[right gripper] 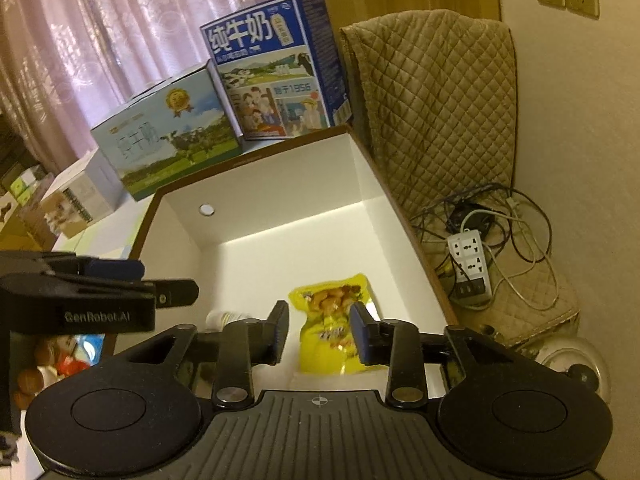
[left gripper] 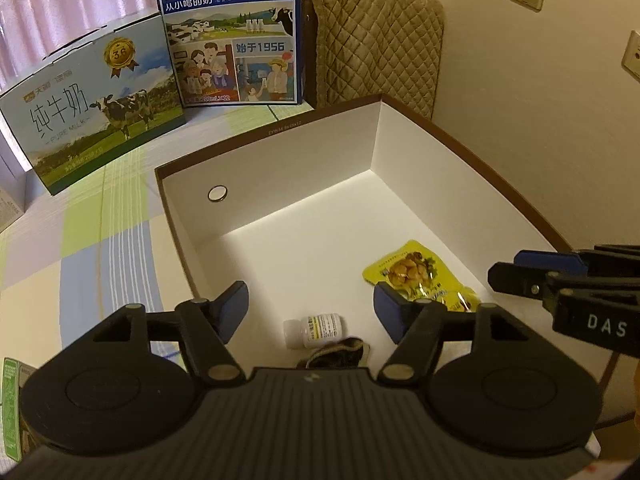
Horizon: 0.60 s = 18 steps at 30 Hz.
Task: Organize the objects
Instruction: 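Withdraw both tools from the storage box back over the table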
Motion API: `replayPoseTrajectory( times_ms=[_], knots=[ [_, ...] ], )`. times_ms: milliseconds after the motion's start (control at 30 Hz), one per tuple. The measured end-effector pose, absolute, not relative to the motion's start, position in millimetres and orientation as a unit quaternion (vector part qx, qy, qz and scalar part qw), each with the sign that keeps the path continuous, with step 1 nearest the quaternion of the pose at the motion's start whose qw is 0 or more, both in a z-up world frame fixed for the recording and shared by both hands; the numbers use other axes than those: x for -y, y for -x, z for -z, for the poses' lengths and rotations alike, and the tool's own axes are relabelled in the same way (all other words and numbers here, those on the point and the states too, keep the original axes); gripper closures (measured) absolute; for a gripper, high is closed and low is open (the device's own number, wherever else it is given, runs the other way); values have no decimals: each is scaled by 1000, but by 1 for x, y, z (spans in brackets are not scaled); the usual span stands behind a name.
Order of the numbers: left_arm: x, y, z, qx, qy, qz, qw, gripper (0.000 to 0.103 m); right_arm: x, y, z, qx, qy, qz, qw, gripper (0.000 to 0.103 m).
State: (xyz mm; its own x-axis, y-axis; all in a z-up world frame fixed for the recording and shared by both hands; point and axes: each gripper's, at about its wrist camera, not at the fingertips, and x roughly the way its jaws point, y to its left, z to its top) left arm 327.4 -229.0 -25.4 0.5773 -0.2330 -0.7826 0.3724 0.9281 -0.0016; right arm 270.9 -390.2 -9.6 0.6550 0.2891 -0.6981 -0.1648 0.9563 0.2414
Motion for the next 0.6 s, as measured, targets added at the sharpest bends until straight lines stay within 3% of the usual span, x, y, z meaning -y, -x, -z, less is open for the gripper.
replayPoseTrajectory(
  times_ms=[333,600],
  knots=[
    [197,-284,-1,-408,-56,180,893,28,379,-215,-15,-357,-84,-126,922,45],
    [145,-245,-20,-401,-28,160,901,20,354,-169,-33,-328,-104,-146,927,40]
  ],
)
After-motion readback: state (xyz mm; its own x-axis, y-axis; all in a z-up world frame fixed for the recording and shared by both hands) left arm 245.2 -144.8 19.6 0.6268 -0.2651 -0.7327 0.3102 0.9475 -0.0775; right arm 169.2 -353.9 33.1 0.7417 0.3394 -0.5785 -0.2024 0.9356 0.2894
